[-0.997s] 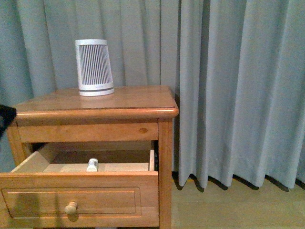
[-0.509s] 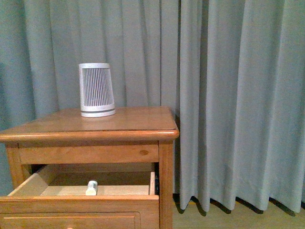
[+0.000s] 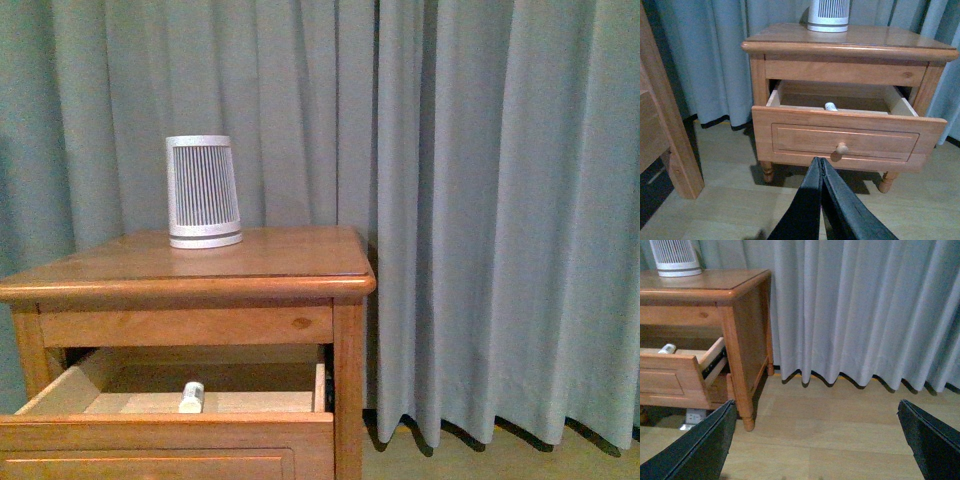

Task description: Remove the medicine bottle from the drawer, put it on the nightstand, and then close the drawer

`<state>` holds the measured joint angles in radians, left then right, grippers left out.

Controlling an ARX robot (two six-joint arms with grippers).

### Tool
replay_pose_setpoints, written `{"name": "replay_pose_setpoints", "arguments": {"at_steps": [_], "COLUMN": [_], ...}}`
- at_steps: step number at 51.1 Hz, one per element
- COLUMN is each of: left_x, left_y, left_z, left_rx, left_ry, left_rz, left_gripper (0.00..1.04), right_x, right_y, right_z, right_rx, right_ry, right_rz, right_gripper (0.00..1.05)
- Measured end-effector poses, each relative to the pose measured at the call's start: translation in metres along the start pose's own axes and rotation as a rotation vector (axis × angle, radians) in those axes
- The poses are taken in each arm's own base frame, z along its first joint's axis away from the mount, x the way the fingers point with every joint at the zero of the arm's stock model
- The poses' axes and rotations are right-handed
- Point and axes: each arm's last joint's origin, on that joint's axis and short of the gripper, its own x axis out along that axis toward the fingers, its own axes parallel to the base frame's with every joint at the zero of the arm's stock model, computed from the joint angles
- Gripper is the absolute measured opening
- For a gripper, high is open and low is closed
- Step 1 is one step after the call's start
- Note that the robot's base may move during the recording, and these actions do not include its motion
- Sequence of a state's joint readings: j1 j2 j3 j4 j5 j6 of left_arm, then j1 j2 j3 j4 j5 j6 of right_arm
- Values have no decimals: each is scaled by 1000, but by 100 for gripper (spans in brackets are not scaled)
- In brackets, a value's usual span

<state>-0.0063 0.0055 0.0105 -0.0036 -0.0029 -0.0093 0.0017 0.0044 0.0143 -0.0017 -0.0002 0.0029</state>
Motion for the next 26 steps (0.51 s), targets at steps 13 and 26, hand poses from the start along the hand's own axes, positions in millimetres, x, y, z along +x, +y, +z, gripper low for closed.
{"name": "replay_pose_setpoints", "arguments": {"at_steps": [13,26], "left_x": [0,0], "left_y": [0,0], "left_z": [0,0], "left_rx": [0,1], "left_ry": [0,0], "left_rz": [0,-4], "left_gripper": [25,67], "right_x": [0,0], "right_y": [0,0], "right_z": [0,0], "right_rx": [0,0], "right_ry": [0,0], "right_rz": [0,-4], "right_gripper": [98,98]}}
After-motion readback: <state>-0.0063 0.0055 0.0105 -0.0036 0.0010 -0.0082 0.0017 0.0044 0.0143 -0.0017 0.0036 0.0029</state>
